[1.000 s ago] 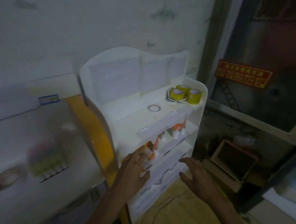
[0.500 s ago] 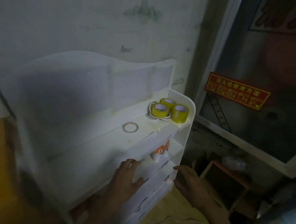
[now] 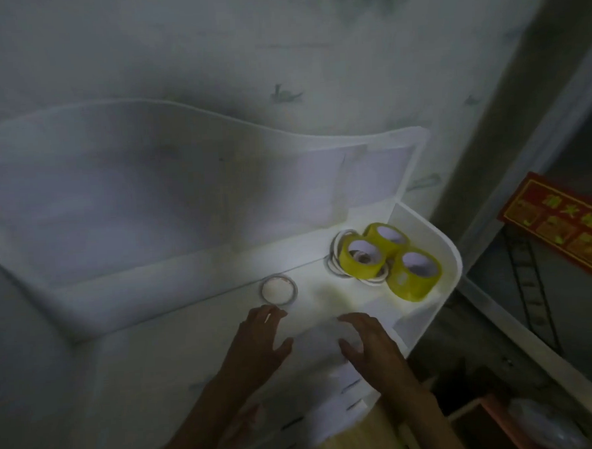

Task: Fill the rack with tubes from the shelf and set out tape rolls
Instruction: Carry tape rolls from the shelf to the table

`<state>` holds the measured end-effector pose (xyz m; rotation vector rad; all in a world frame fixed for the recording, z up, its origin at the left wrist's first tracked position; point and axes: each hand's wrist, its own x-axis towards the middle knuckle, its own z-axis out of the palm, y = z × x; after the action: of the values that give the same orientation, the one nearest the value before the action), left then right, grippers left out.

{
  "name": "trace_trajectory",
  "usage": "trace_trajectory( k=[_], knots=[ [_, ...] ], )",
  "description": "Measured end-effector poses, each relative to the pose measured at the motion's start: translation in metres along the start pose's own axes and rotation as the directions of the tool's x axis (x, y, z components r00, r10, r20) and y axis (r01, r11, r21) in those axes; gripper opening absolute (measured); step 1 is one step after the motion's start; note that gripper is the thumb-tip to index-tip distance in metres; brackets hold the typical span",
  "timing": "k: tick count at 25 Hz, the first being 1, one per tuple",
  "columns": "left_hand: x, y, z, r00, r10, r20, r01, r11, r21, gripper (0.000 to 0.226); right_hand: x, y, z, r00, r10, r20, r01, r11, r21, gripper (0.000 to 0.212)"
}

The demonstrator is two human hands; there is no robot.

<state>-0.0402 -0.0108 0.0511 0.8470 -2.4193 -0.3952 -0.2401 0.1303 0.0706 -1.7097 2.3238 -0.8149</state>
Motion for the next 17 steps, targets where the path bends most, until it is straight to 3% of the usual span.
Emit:
trace_trajectory(
  k=[12, 17],
  knots=[
    [0.059, -0.013, 0.075, 0.939, -0.332, -0.091, 0.341, 0.933, 0.114, 0.043, 0.138, 0.083, -0.005, 0.921, -0.39, 0.008, 0.385, 0.911, 0.149, 0.033],
    [0.064, -0.01, 0.095, 0.938, -0.319, -0.136, 0.341, 0.923, 0.181, 0.018, 0.158, 0.101, -0.016, 0.877, -0.48, 0.022, 0.468, 0.863, 0.192, 0.029]
  ],
)
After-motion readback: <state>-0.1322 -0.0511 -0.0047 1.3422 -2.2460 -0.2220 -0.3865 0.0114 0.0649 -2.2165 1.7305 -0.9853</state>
